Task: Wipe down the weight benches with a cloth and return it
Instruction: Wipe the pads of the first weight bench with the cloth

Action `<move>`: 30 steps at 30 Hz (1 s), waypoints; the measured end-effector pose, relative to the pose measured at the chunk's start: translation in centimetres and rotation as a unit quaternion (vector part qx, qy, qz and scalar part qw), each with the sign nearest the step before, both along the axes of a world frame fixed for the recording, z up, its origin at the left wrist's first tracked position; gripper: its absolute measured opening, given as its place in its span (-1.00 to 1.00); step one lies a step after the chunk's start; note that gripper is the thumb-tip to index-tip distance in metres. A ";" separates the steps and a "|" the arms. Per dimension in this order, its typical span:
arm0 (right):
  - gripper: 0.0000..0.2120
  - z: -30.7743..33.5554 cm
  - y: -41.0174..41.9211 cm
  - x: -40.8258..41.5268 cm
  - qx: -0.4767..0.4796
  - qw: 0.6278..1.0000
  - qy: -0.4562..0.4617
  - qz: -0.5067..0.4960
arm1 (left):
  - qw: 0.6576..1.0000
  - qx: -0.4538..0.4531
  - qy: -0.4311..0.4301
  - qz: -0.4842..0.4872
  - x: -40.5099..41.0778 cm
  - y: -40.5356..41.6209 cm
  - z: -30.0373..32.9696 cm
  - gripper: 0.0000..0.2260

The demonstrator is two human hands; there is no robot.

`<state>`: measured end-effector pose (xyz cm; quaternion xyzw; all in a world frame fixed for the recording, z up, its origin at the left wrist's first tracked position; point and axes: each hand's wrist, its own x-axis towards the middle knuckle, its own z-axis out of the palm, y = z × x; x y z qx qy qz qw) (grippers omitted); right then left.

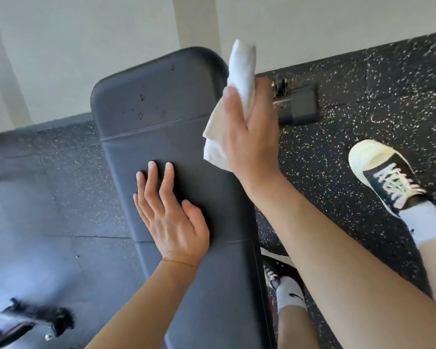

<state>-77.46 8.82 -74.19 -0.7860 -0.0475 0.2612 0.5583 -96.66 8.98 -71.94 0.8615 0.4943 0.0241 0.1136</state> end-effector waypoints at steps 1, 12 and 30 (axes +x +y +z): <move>-0.74 0.2 -1.0 -0.7 0.003 1.000 0.008 0.011 | 1.000 0.000 0.001 -0.002 0.0 0.0 0.0 -0.36; -0.88 0.8 -8.8 -6.8 -0.034 0.996 0.049 0.067 | 1.000 0.005 0.005 0.000 -0.1 0.1 -0.4 -0.35; -0.90 0.1 -11.3 -9.6 -0.071 0.993 0.028 0.085 | 1.000 0.009 0.006 0.006 -0.5 0.2 -1.0 -0.31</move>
